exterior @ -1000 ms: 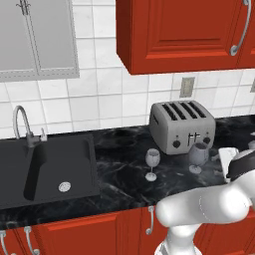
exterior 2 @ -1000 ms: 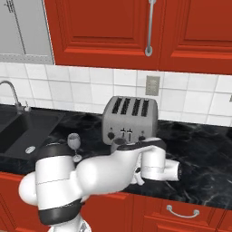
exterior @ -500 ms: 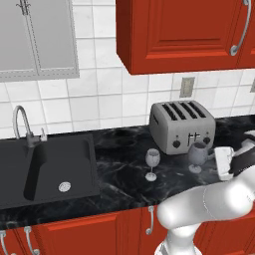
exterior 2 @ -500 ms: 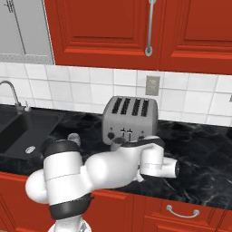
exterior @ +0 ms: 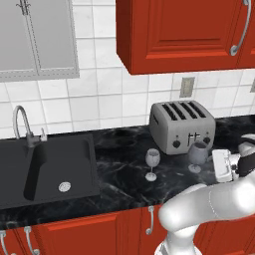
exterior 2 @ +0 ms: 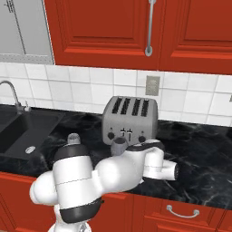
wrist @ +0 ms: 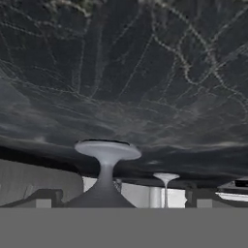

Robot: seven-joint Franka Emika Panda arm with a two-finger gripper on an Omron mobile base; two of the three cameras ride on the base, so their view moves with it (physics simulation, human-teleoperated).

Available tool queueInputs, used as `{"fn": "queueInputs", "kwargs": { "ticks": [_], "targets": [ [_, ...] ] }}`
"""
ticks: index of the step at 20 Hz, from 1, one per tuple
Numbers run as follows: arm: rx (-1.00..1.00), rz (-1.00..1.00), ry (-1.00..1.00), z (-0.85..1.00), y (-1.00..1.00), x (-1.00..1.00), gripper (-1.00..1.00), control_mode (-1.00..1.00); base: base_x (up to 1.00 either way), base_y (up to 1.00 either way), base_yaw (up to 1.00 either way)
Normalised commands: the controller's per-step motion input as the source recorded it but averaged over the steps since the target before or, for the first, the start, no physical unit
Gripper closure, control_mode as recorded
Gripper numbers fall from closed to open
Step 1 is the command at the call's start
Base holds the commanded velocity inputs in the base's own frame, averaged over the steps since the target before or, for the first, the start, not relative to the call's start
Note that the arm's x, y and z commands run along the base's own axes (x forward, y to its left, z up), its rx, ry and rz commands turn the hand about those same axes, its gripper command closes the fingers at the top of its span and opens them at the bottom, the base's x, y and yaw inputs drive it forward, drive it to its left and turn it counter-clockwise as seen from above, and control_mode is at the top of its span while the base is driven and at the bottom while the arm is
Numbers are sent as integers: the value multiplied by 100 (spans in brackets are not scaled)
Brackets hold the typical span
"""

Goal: Retrieve the wine glasses from the counter and place one next to each plate.

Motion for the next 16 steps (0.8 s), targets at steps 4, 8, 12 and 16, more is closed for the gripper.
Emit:
{"fn": "queueInputs", "kwargs": {
  "ticks": [4, 8, 12, 16],
  "targets": [
    [4, 0, 0, -14, 0, 0, -100, -100, 0, 0, 0],
    [0, -1, 0, 0, 0, 0, -100, -100, 0, 0, 0],
    [0, -4, 0, 0, 9, 0, -100, -100, 0, 0, 0],
    [0, -7, 1, 0, 22, 0, -100, -100, 0, 0, 0]
  ]
}}
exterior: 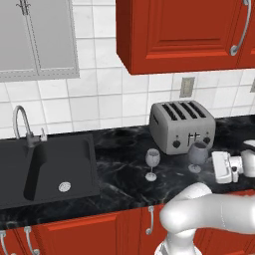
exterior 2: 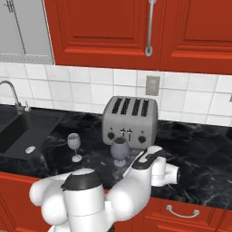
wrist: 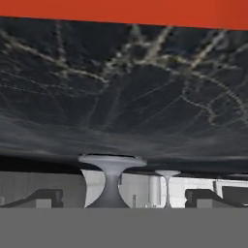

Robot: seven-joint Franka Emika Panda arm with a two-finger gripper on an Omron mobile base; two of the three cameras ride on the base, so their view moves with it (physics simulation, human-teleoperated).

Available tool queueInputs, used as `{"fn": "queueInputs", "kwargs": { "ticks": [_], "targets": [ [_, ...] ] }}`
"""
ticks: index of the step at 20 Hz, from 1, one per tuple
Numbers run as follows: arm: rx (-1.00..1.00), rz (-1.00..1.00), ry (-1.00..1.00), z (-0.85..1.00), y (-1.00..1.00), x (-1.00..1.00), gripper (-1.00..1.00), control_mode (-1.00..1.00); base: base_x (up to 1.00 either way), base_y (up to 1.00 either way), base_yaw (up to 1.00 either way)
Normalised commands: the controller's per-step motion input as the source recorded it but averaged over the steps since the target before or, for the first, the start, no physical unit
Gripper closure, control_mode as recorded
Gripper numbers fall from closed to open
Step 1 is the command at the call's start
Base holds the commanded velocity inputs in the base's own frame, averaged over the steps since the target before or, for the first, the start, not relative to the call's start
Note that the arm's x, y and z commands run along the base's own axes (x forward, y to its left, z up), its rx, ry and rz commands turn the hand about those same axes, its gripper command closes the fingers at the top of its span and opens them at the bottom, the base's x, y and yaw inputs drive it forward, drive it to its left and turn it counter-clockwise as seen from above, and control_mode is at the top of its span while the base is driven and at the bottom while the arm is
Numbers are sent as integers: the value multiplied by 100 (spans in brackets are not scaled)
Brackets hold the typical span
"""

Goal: Retrieve the wine glasses from the counter and place one next to each plate.

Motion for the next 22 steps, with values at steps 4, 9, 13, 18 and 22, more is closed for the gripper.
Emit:
{"fn": "queueInputs", "kwargs": {
  "ticks": [4, 9, 13, 18, 22],
  "targets": [
    [-3, -5, 8, 0, 33, 0, -100, -100, 0, 0, 0],
    [-2, -1, 12, 0, 27, 0, -100, -100, 0, 0, 0],
    [0, 0, 15, 0, 20, 5, -100, -100, 0, 0, 0],
    [0, -1, 6, 0, 6, 4, -100, -100, 0, 0, 0],
    [3, -3, 0, 0, 0, 2, -100, -100, 0, 0, 0]
  ]
}}
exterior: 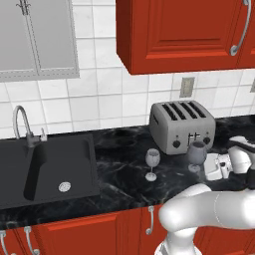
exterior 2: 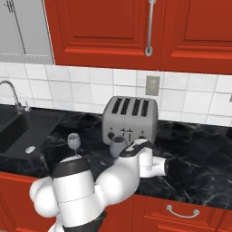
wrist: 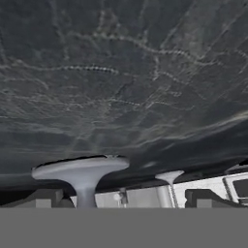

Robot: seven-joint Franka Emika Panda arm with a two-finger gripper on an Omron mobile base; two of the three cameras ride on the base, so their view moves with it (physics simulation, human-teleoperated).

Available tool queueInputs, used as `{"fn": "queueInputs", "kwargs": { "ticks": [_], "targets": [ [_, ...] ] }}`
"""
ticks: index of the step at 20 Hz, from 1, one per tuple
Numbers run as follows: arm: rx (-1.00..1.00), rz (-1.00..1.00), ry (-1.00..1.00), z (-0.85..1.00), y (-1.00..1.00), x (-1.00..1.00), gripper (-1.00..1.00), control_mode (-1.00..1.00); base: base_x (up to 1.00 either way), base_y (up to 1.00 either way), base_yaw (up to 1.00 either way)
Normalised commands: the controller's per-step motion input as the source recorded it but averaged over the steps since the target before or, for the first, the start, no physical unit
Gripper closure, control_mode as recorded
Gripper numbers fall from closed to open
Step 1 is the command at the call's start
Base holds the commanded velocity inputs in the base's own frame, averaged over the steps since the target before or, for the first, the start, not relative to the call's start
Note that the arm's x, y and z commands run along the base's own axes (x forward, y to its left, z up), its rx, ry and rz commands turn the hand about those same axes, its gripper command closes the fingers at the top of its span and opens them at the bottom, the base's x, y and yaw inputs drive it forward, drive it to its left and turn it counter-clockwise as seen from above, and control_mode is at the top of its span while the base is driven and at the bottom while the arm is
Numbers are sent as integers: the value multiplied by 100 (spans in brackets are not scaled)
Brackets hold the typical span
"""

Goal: Retrieve the wine glasses from the counter and place one next to each plate.

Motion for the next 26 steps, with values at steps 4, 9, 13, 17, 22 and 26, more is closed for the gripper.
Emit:
{"fn": "queueInputs", "kwargs": {
  "ticks": [4, 9, 13, 17, 22, 26],
  "targets": [
    [1, -4, 0, 0, 0, 8, -100, -100, 0, 0, 0],
    [0, -17, 0, 0, 0, 21, -100, -100, 0, 0, 0],
    [0, -18, 5, 0, 1, 29, -100, -100, 0, 0, 0],
    [0, -14, 5, 0, 13, 32, -100, -100, 0, 0, 0],
    [1, -13, 3, 0, 15, 31, -100, -100, 0, 0, 0],
    [4, -12, 0, 0, 11, 16, 100, -100, 0, 0, 0]
  ]
}}
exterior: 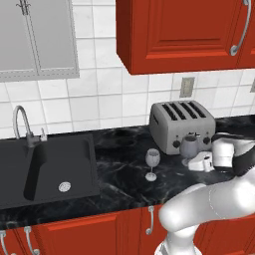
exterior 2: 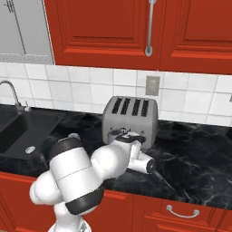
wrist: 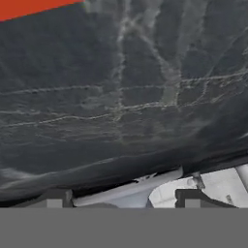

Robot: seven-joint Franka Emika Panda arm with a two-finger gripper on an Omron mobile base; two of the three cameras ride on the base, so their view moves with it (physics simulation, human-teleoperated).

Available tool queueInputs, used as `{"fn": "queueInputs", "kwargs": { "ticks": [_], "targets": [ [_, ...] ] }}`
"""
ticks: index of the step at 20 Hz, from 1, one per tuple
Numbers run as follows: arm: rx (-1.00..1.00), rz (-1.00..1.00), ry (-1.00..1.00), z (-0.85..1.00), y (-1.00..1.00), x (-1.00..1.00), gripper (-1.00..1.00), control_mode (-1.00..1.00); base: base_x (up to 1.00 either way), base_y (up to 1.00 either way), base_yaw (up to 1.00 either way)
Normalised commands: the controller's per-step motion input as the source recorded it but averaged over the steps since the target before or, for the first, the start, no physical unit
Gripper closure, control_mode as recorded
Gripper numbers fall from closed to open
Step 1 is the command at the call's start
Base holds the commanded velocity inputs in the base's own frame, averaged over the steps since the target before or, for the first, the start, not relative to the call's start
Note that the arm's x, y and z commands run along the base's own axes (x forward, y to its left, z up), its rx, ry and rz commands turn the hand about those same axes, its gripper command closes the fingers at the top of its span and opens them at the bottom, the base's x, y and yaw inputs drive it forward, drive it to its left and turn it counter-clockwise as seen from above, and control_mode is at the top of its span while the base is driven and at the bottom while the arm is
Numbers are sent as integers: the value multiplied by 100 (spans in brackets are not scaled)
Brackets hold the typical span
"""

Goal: Retrieve the wine glasses from the counter and place one next to each plate.

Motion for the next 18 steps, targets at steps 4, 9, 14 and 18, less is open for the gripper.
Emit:
{"fn": "queueInputs", "kwargs": {
  "ticks": [4, 9, 14, 18],
  "targets": [
    [10, -8, -2, 34, 0, -13, 100, -100, 0, 0, 0],
    [2, -5, -3, 97, 0, -27, 100, -100, 0, 0, 0],
    [1, -4, -4, 100, -2, -34, 100, -100, 0, 0, 0],
    [0, -2, -9, 100, 0, -62, 100, -100, 0, 0, 0]
  ]
}}
